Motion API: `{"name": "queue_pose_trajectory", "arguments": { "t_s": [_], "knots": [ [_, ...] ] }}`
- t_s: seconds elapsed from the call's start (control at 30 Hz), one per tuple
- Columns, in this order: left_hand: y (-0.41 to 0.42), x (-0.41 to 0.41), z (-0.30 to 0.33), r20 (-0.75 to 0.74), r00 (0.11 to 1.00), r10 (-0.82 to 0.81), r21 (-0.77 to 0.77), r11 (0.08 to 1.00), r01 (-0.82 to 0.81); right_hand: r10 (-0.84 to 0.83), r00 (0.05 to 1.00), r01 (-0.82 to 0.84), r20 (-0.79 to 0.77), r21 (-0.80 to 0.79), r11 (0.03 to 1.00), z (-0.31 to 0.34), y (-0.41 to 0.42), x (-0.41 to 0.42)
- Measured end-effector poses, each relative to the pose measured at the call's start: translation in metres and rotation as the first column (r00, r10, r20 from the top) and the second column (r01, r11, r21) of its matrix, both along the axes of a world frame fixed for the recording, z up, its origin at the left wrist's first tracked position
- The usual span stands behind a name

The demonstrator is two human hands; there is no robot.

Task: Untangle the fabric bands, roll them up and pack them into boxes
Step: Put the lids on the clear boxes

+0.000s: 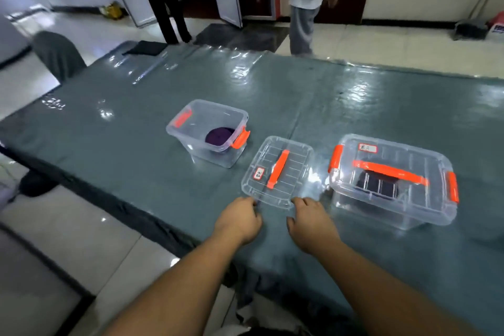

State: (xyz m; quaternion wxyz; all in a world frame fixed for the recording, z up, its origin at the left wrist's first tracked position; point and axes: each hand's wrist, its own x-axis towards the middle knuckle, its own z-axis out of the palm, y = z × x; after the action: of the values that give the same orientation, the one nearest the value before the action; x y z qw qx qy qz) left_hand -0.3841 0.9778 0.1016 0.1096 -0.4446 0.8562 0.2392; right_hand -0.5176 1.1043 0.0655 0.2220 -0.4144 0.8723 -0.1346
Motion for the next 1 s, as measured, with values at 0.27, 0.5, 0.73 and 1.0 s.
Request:
{"name": "queue_pose_trajectory", "arguments": {
  "t_s": [0.27,0.5,0.73,1.0],
  "knots": [
    [-0.056,0.065,-0.013,-0.015,0.982,0.187,0.059,0.981,-0.186,0.049,0.996,-0.051,0.074,0.032,0.998,-0.001,-0.079,0.044],
    [-0.141,0.097,-0.029,-0.047,0.986,0.162,0.067,0.985,-0.159,-0.017,0.998,0.012,0.053,0.081,0.997,-0.005,-0.160,0.077],
    [-0.234,0.115,-0.035,-0.045,0.999,0.029,0.091,0.996,-0.025,-0.216,0.975,0.211,0.044,0.098,0.972,-0.009,-0.225,0.103],
    [-0.274,0.108,-0.059,0.010,0.994,-0.105,0.128,0.986,0.103,-0.396,0.913,0.377,0.093,0.170,0.910,-0.028,-0.233,0.100]
  ]
}}
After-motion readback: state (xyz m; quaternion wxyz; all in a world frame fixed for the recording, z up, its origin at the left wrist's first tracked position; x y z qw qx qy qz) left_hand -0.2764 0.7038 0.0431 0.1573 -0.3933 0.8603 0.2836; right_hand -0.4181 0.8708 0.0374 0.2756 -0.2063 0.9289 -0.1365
